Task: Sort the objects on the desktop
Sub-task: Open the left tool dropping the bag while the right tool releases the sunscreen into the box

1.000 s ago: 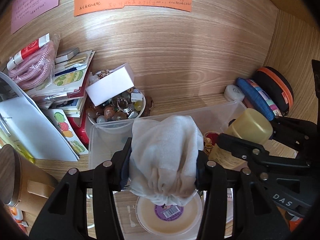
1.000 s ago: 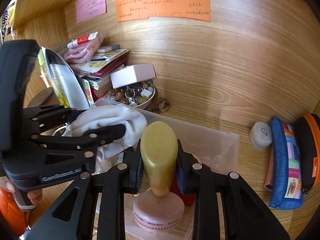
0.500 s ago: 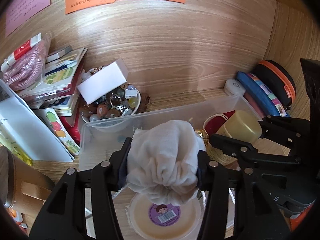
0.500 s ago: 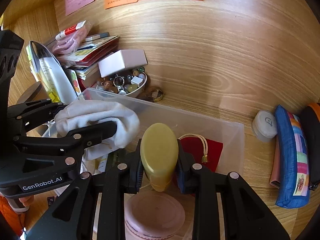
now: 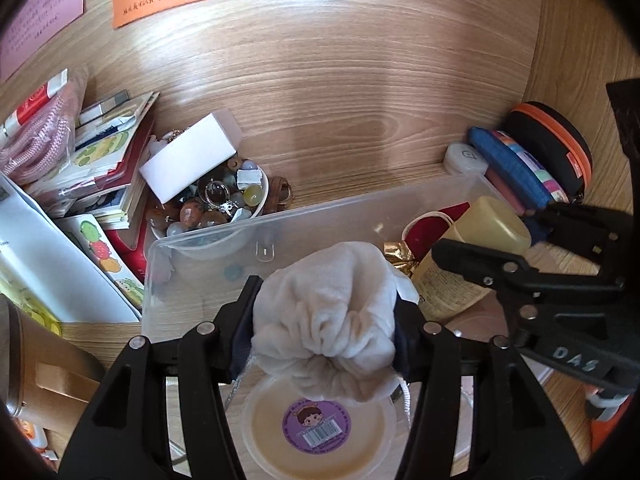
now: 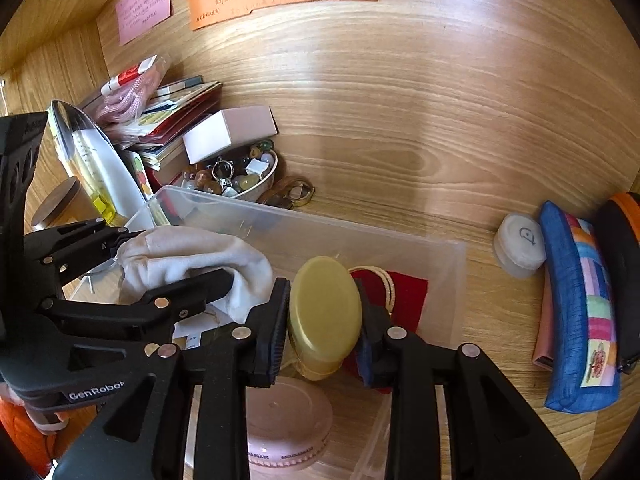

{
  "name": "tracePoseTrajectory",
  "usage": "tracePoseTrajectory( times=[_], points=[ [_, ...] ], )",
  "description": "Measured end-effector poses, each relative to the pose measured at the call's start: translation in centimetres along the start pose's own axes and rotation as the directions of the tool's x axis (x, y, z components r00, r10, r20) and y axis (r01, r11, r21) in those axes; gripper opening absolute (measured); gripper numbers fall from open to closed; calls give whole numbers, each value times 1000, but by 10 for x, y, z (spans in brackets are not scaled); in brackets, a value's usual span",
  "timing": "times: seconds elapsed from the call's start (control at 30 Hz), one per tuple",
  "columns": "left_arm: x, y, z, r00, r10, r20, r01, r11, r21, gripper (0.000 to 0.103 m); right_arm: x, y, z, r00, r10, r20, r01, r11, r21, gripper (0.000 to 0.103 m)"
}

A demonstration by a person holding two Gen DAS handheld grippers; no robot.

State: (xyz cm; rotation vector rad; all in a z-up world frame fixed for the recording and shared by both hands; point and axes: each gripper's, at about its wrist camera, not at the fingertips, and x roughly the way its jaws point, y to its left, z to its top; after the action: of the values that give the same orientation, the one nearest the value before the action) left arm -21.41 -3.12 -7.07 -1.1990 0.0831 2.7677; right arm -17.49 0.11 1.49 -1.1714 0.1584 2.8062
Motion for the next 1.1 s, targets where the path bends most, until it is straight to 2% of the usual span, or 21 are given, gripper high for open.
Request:
tracePoseTrajectory(
  times=[0.03,0.1,0.13,0.27,0.4,0.63,0.77,0.83,1.03,1.1],
  points=[
    [-1,-1,-1,1000,5,4,-5,1000,6,56,-2,0,0,1000,-4,4,4,1000,-5,34],
    [-3,-4,-2,1000,14,11,-14,1000,20,56,-10,-2,1,1000,-4,26,4,1000,-5,46],
    [-3,-5,-2,1000,17,13,-18,1000,26,57,-12,-3,1,999,-4,35,4,1000,-5,48],
    [-5,-5,-3,1000,13,14,-13,1000,22,59,-20,-5,3,998,-10,60,11,1000,-7,50],
    [-10,-6,-3,999,37,36,-38,999,20,69,-19,-5,4,998,-12,56,12,1000,-3,50],
    [-18,-5,-2,998,26,53,-26,1000,14,74,-23,-3,4,998,-10,66,11,1000,-8,56],
    [-24,-1,1,998,15,61,-15,1000,-4,78,-30,-2,6,997,-16,73,17,1000,-9,62],
    [-25,-2,3,998,19,66,-19,1000,-14,86,-38,-1,7,996,-18,87,18,1000,-5,67],
    [-33,-10,3,997,47,61,-47,999,3,87,-65,3,3,993,-5,118,2,1000,22,74],
    [-41,-9,3,997,39,61,-38,999,-10,91,-76,5,0,992,-16,128,14,1000,23,77]
  ],
)
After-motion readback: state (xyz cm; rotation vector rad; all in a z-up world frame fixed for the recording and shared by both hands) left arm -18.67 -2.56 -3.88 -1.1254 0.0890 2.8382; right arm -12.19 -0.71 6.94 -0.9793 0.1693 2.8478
